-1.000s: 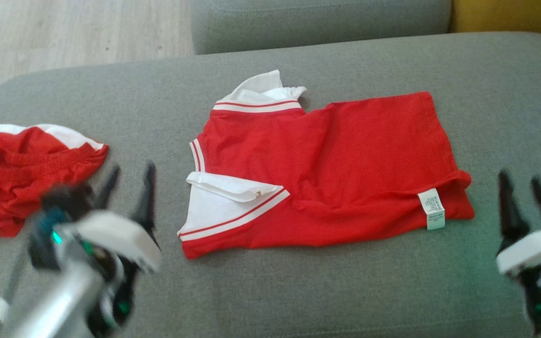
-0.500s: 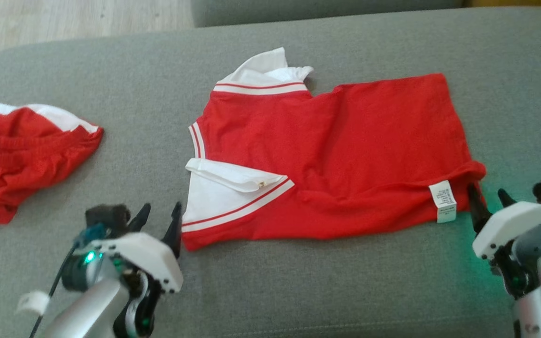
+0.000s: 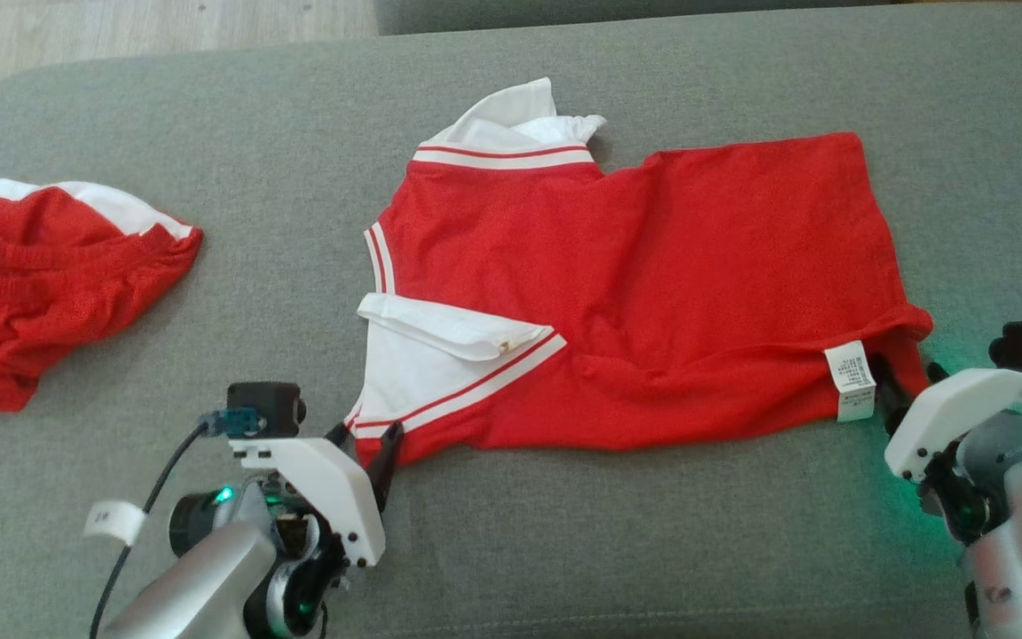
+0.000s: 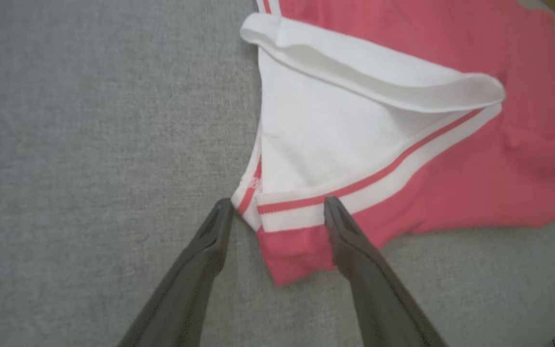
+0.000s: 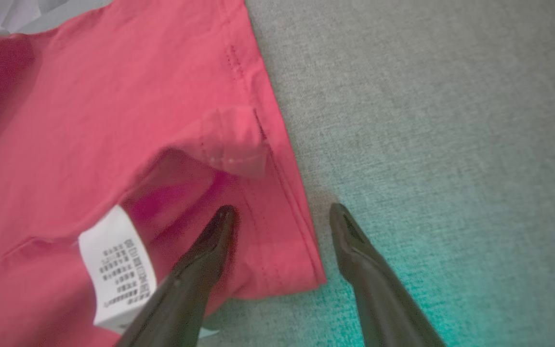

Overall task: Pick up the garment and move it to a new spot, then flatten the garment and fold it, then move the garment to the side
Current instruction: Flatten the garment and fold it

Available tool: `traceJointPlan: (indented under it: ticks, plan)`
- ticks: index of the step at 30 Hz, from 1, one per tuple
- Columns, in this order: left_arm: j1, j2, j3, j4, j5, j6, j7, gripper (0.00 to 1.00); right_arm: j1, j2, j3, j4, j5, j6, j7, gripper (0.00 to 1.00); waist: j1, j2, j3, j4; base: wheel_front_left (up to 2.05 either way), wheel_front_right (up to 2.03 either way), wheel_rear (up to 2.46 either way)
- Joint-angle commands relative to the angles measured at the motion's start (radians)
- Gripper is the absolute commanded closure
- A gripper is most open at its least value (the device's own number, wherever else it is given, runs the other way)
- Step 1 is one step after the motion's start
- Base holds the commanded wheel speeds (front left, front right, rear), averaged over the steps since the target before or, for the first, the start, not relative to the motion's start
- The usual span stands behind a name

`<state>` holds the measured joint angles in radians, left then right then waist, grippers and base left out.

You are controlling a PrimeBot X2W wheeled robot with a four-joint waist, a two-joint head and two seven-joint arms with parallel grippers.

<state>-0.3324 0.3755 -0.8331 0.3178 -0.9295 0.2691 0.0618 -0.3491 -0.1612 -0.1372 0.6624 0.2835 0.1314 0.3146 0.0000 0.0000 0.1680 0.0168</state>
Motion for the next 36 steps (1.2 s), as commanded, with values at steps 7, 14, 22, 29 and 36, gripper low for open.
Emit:
traceJointPlan:
  ticks: [7, 14, 22, 29, 36]
  plan:
    - [-0.065, 0.032, -0.002, -0.01, -0.029, 0.047, 0.152, 0.0, -0.024, -0.009, 0.074, 0.037, 0.033, -0.001, 0.052, 0.14, 0.0, 0.0, -0.003, -0.005, 0.0, 0.0, 0.0]
    - [-0.05, 0.048, 0.009, -0.004, -0.039, 0.036, 0.135, 1.0, -0.005, -0.046, 0.1, 0.043, 0.077, -0.001, 0.047, 1.0, 0.0, 0.0, -0.061, -0.014, 0.0, 0.0, 0.0]
    - [0.019, 0.152, 0.0, -0.116, -0.045, 0.055, 0.185, 1.0, 0.088, -0.124, 0.134, -0.033, 0.123, -0.001, 0.136, 1.0, 0.0, 0.0, -0.126, -0.014, 0.0, 0.0, 0.0]
    - [0.118, 0.242, -0.017, -0.284, -0.069, 0.123, 0.263, 1.0, 0.216, -0.157, 0.118, -0.156, 0.16, -0.001, 0.221, 1.0, 0.0, 0.0, -0.137, -0.018, 0.0, 0.0, 0.0]
    - [0.152, 0.249, -0.014, -0.328, -0.082, 0.151, 0.265, 0.0, 0.275, -0.118, 0.055, -0.257, 0.145, -0.001, 0.24, 0.0, 0.0, 0.0, -0.123, -0.023, 0.0, 0.0, 0.0]
